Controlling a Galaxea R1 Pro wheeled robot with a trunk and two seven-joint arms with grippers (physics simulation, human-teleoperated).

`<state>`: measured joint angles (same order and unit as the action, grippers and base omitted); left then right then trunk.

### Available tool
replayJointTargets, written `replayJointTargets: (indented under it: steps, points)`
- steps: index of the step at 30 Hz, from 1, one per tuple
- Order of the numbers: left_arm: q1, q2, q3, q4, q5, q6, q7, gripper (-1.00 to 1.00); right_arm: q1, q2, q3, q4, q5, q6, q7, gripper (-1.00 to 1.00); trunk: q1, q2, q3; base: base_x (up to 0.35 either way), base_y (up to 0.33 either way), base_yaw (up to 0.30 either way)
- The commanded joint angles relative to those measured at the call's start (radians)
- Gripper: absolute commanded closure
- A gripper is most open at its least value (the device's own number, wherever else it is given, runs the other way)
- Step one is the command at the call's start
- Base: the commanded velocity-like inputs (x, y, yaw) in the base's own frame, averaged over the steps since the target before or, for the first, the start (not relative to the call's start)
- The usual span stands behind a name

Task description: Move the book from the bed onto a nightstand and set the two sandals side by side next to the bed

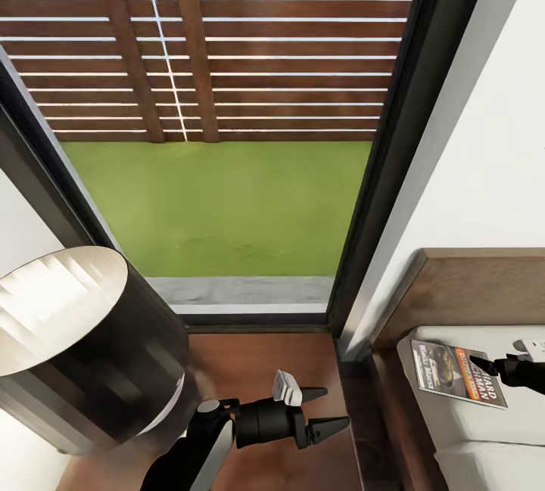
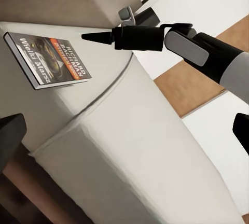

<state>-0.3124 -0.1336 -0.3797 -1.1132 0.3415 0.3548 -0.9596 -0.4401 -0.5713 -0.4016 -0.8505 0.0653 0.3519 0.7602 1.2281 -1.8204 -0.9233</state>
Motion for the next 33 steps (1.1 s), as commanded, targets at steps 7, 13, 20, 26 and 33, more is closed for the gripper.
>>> replayJointTargets:
  steps: [7, 13, 20, 26, 33]
  points:
    - [-0.001, 0.0, -0.001, 0.0, 0.01, 0.01, -0.001, -1.0, 0.0, 0.0, -0.003, -0.002, 0.007, 0.007, 0.007, -1.0, 0.0, 0.0, -0.001, 0.0, 0.0, 0.0]
    - [-0.001, 0.0, -0.001, 0.0, 0.01, 0.009, -0.001, -1.0, 0.0, 0.0, -0.004, -0.002, 0.007, 0.007, 0.008, -1.0, 0.0, 0.0, -0.001, 0.0, 0.0, 0.0]
    - [-0.001, 0.0, -0.001, 0.0, 0.01, 0.009, -0.001, -1.0, 0.0, -0.001, -0.005, -0.002, 0.007, 0.007, 0.008, -1.0, 0.0, 0.0, -0.001, 0.0, 0.0, 0.0]
    - [-0.001, 0.0, -0.001, 0.0, 0.01, 0.01, -0.001, -1.0, 0.0, 0.0, -0.005, -0.002, 0.007, 0.007, 0.007, -1.0, 0.0, 0.0, -0.001, 0.0, 0.0, 0.0]
    - [-0.001, 0.0, -0.001, 0.0, 0.01, 0.01, -0.001, -1.0, 0.0, -0.001, -0.005, -0.003, 0.007, 0.007, 0.008, -1.0, -0.012, 0.021, 0.009, 0.0, 0.0, 0.0]
